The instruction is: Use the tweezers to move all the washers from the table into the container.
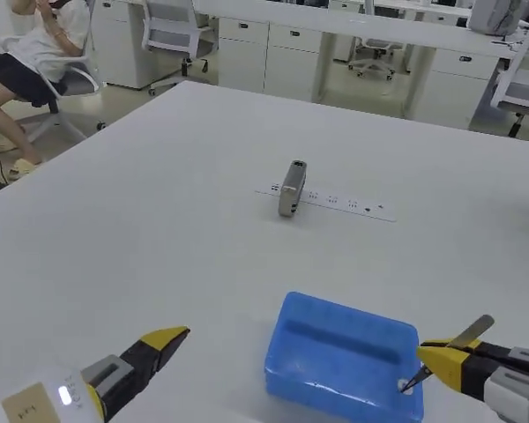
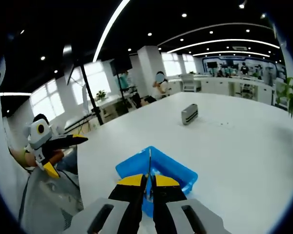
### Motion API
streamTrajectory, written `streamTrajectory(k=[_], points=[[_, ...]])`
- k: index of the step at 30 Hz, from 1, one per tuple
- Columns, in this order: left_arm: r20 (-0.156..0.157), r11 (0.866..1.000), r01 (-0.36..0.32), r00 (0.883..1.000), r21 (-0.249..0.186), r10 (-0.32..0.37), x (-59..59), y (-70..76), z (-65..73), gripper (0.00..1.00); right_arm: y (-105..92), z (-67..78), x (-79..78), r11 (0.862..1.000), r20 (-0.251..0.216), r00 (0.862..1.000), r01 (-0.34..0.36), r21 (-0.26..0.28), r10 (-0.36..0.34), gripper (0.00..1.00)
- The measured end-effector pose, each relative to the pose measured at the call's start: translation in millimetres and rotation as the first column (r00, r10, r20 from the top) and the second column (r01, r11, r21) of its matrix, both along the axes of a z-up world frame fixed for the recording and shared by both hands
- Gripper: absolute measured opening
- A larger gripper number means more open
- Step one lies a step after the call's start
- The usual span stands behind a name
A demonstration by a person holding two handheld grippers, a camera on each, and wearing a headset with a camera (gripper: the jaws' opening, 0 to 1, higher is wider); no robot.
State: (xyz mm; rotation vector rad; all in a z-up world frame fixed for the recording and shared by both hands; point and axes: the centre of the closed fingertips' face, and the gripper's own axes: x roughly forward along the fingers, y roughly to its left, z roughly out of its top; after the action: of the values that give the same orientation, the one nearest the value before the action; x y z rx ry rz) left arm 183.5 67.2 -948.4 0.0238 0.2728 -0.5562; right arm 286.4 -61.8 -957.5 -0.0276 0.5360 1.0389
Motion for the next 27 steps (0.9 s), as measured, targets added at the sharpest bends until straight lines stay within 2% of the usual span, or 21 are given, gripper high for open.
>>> streamTrajectory(k=[7,10,13,21,27], points=[[0.006,1.0,0.006,1.0,0.019,-0.007,-0.7,-0.9,-0.9,0.92,1.9,-11.6,15.7,0.999,0.007,1.0,0.005,-0.046,-0.005,0.02],[-0.002,1.0,0.011,1.0,0.015,-0.011,-1.2,-1.7,-2.5,0.93,3.2,-16.2,19.8,0.998,0.009,1.0,0.004,-0.061,-0.004,0.02],[-0.011,0.999,0.009,1.0,0.032,-0.009,-1.2,-0.7,-5.7,0.95,4.9,-22.6,23.6,0.996,0.013,1.0,-0.003,-0.084,0.004,0.02],[-0.007,1.0,0.003,1.0,0.007,-0.003,-0.7,0.3,-3.3,0.95,9.2,-39.6,30.8,0.991,0.013,1.0,-0.024,-0.129,0.026,0.02],[-0.007,1.0,0.017,1.0,0.019,-0.017,-1.5,-1.9,-4.5,0.95,11.3,-53.7,34.8,0.989,-0.002,1.0,-0.025,-0.147,0.025,0.02]])
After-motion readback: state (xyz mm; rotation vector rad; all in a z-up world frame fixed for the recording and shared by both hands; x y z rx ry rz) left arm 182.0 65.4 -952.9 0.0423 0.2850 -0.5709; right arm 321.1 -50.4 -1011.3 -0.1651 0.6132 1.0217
